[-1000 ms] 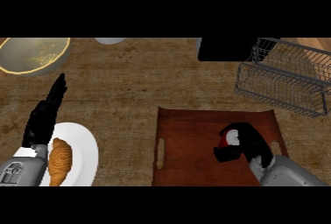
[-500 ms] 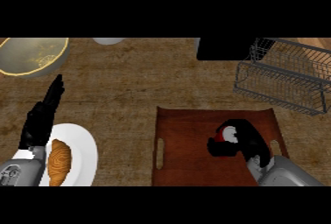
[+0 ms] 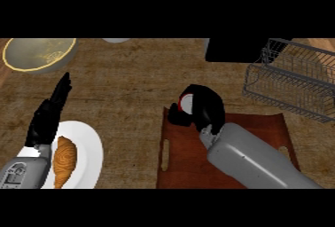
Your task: Pick the can from the tray and place it in the tiered basket
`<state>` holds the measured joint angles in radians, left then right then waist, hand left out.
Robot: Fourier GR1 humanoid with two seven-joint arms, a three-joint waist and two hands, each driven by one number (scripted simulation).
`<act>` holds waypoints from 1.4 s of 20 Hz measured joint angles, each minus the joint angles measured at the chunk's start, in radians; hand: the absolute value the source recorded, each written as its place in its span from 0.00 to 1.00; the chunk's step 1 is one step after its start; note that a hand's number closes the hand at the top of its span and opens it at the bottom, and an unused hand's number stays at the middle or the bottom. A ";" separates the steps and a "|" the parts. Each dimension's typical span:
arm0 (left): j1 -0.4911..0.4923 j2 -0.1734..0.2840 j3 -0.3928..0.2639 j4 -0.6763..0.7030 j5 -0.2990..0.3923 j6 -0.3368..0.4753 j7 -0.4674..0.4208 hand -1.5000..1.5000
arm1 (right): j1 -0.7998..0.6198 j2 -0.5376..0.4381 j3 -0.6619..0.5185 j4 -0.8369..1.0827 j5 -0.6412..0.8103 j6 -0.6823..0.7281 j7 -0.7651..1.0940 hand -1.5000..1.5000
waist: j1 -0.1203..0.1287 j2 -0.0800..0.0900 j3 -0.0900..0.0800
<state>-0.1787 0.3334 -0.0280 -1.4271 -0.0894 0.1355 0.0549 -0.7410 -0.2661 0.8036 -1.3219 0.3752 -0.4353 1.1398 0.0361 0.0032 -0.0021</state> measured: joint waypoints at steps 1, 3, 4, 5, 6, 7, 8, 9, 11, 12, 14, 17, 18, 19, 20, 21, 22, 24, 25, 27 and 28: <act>0.006 -0.003 0.001 0.005 -0.001 0.002 -0.011 0.50 | -0.028 0.027 -0.007 0.028 0.040 -0.015 -0.008 1.00 | -0.002 -0.001 0.000; 0.012 0.000 0.009 0.002 0.001 0.002 -0.009 0.50 | -0.081 0.055 -0.030 0.069 0.119 -0.044 -0.018 1.00 | -0.008 -0.004 0.000; 0.014 0.003 0.011 -0.005 0.002 0.000 -0.003 0.50 | -0.116 0.059 -0.048 0.084 0.154 -0.049 -0.017 1.00 | -0.011 -0.006 0.000; 0.007 0.008 0.017 -0.002 0.005 -0.003 0.006 0.50 | -0.146 0.067 -0.057 0.096 0.197 -0.056 -0.014 1.00 | -0.016 -0.007 0.000; 0.009 0.007 0.016 -0.001 0.002 -0.001 0.008 0.50 | -0.171 0.078 -0.067 0.113 0.241 -0.064 -0.012 1.00 | -0.020 -0.008 0.000; 0.015 0.001 0.015 -0.001 0.000 0.004 0.008 0.50 | -0.195 0.074 -0.082 0.113 0.276 -0.066 -0.008 1.00 | -0.025 -0.010 0.000; 0.016 0.003 0.018 -0.004 0.000 0.004 0.009 0.50 | -0.227 0.077 -0.101 0.121 0.307 -0.064 -0.001 1.00 | -0.027 -0.011 0.000; 0.018 0.002 0.021 -0.003 0.000 0.005 0.008 0.50 | -0.247 0.074 -0.119 0.122 0.339 -0.065 0.003 1.00 | -0.031 -0.011 0.000; 0.019 0.002 0.022 -0.006 -0.005 0.008 0.014 0.50 | -0.281 0.069 -0.148 0.112 0.397 -0.052 0.019 1.00 | -0.037 -0.013 0.001; 0.019 0.002 0.027 0.000 -0.006 0.011 0.008 0.50 | -0.299 0.058 -0.166 0.108 0.418 -0.041 0.027 1.00 | -0.041 -0.013 0.001; 0.036 0.004 0.032 -0.007 -0.002 0.006 0.000 0.50 | -0.331 0.033 -0.197 0.097 0.453 -0.009 0.044 1.00 | -0.044 -0.015 0.001; 0.059 0.000 0.026 -0.024 -0.010 0.011 0.000 0.50 | -0.369 -0.010 -0.228 0.083 0.479 0.057 0.060 1.00 | -0.047 -0.016 0.001; 0.056 -0.001 0.029 -0.019 -0.011 0.011 -0.002 0.50 | -0.378 -0.020 -0.240 0.081 0.476 0.078 0.059 1.00 | -0.048 -0.015 0.001; 0.056 -0.001 0.033 -0.015 -0.010 0.010 -0.007 0.50 | -0.377 -0.035 -0.257 0.070 0.467 0.096 0.054 1.00 | -0.049 -0.015 0.001; 0.051 -0.004 0.030 -0.017 -0.013 0.011 -0.003 0.50 | -0.379 -0.051 -0.279 0.065 0.453 0.111 0.043 1.00 | -0.049 -0.013 0.001; 0.050 -0.009 0.025 -0.026 -0.016 0.013 0.003 0.50 | -0.385 -0.062 -0.303 0.064 0.438 0.126 0.033 1.00 | -0.047 -0.012 0.001; 0.054 -0.008 0.029 -0.030 -0.013 0.008 0.003 0.50 | -0.380 -0.069 -0.324 0.059 0.429 0.136 0.020 1.00 | -0.045 -0.011 0.001; 0.042 -0.012 0.031 -0.027 -0.016 0.007 0.014 0.50 | -0.366 -0.091 -0.364 0.035 0.411 0.157 -0.002 1.00 | -0.045 -0.010 0.002; 0.033 -0.012 0.032 -0.020 -0.018 0.005 0.016 0.50 | -0.360 -0.105 -0.378 0.033 0.405 0.172 -0.019 1.00 | -0.044 -0.009 0.002; 0.029 -0.009 0.037 -0.026 -0.016 -0.002 0.023 0.50 | -0.361 -0.124 -0.398 0.046 0.401 0.209 -0.040 1.00 | -0.041 -0.007 0.002; 0.025 -0.013 0.035 -0.024 -0.019 -0.003 0.025 0.50 | -0.360 -0.134 -0.413 0.060 0.394 0.223 -0.059 1.00 | -0.039 -0.006 0.002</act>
<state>-0.1532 0.3207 0.0070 -1.4509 -0.1081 0.1328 0.0803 -1.1015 -0.3997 0.3907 -1.2618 0.7692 -0.2125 1.0806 -0.0031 -0.0033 -0.0004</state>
